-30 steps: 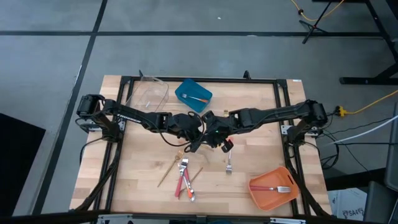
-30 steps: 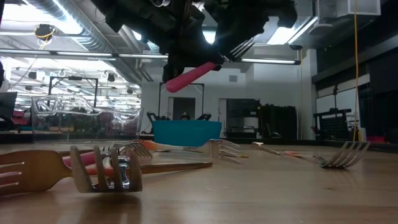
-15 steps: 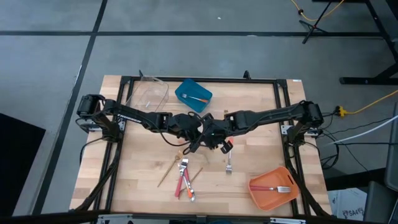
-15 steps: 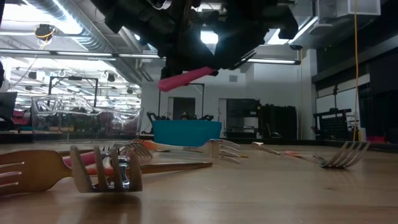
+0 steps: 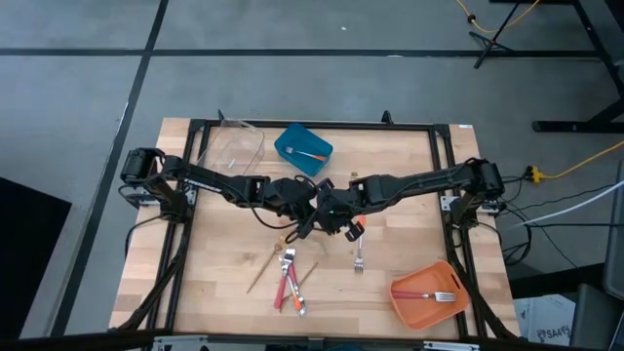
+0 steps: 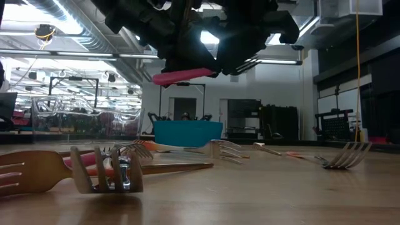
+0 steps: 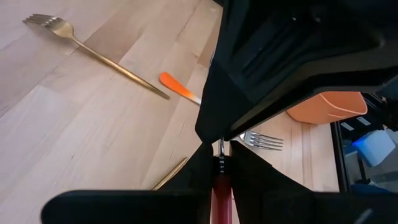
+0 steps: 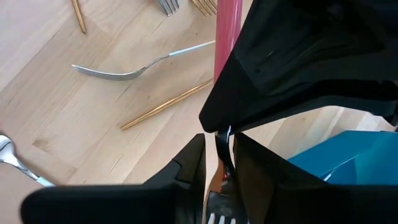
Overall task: Sort silverware by color (type)
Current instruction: Put the pink fork into the orange bin
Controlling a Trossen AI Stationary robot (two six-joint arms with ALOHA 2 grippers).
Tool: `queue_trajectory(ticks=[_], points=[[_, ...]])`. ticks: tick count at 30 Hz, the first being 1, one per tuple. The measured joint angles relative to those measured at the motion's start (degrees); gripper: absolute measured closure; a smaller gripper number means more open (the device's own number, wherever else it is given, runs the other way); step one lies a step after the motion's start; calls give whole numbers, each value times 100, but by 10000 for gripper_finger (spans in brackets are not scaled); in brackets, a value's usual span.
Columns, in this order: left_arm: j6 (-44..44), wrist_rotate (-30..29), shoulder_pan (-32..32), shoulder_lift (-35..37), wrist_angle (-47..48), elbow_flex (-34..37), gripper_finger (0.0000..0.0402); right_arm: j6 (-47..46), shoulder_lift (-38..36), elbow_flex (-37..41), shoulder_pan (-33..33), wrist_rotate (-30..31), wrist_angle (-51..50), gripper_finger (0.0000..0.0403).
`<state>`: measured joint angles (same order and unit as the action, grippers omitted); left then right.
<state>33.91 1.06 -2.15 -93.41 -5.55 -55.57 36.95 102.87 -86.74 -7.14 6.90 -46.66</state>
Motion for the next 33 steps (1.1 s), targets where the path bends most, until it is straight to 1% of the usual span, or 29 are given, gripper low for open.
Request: queue_trajectory(ticks=[6,14,16,21,33], points=[[2,0,0,0,11,0,371,-78,35,0,0,20,-10,330],[4,-16,0,0,10,0,371,-87,46,0,2,46,-27,390],[4,-23,0,0,10,0,371,-87,46,2,2,46,-32,398],[4,-24,0,0,6,0,371,-87,46,4,2,27,-30,393],[-2,-151,-4,0,3,0,369,-85,46,4,2,-42,-32,401]])
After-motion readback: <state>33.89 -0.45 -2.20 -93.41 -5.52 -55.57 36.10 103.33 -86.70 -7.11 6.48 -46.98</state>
